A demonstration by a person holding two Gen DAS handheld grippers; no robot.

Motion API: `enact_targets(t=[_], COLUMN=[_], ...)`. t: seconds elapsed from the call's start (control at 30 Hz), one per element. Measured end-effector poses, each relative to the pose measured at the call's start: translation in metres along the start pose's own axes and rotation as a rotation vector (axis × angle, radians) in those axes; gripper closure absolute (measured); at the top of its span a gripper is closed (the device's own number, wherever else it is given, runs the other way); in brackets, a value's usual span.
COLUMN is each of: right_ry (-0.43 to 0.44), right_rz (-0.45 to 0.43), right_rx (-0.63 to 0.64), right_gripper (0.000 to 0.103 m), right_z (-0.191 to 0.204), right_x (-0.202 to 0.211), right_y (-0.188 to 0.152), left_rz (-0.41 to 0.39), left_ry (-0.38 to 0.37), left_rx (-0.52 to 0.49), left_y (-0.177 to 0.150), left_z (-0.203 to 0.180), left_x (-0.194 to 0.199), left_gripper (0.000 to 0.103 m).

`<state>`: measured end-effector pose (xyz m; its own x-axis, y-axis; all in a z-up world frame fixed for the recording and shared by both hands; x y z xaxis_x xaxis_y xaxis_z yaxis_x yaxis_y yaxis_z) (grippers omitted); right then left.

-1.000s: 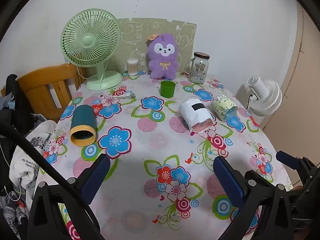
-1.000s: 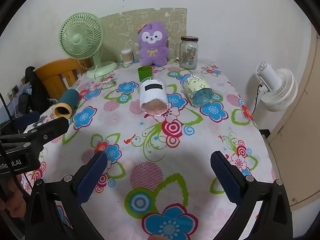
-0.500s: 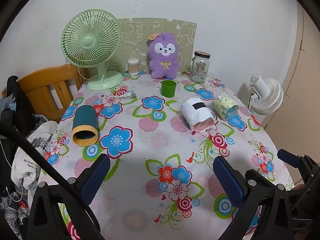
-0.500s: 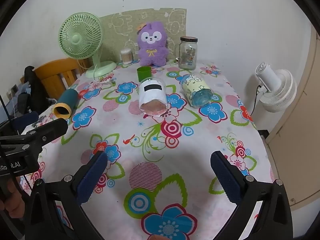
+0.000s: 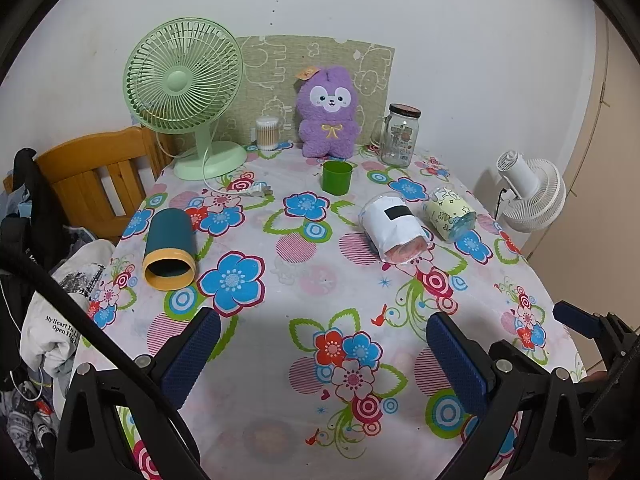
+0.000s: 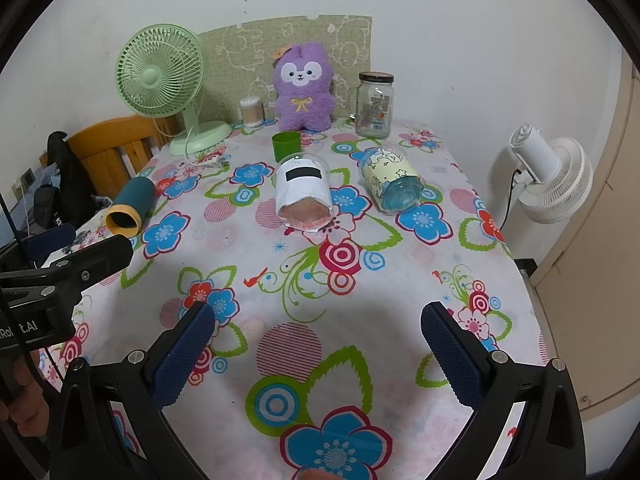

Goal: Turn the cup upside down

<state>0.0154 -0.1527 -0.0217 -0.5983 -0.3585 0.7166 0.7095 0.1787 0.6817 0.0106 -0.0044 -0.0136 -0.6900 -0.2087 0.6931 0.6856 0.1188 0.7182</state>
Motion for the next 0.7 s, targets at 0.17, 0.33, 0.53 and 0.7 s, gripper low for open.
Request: enact_targets(t=[0.17,0.33,0.53,0.7], right_ry=[0.002,-0.005,-0.010,-0.011], right_rz=[0.002,-0.002,-0.018,-0.017], right_rx=[-0.002,0.007,0.014,0.016], right_gripper=[0.000,0.000,0.000,0.000], right_z=[-0.0004,-0.0003,0.0012,0.0013], right_x=[-0.0003,0.0008,0.0066,0.0069], right_y=[-0.0003,-0.0002,0.0040,0.0046], left_rz=[0.006,0.006,0.001,-0.004], left_ry=[-0.002,-0.003,-0.002,-0.003], left_rx=[0.000,0.001,0.005,0.003], left_y=[0.0013,0.0008,0.0009,0.0025], left_z=[0.0019,0.0027,0.0016,0.0012], left_x=[-0.0023,-0.0031,-0.0028,0.0001], left_gripper=[0.000,0.000,0.000,0.000])
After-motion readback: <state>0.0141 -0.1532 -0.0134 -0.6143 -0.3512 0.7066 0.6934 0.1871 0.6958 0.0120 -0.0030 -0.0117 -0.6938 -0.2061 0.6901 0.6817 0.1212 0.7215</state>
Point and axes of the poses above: each gripper's, at about its wrist camera, not at the fingertips, and x roughly against the way its jaws point, z to its left, y to its top, the point moved 2 cm from there along -x, roughly the way its jaws point, and after that the axes turned 11 degrees about y, right-handed, at the moved point
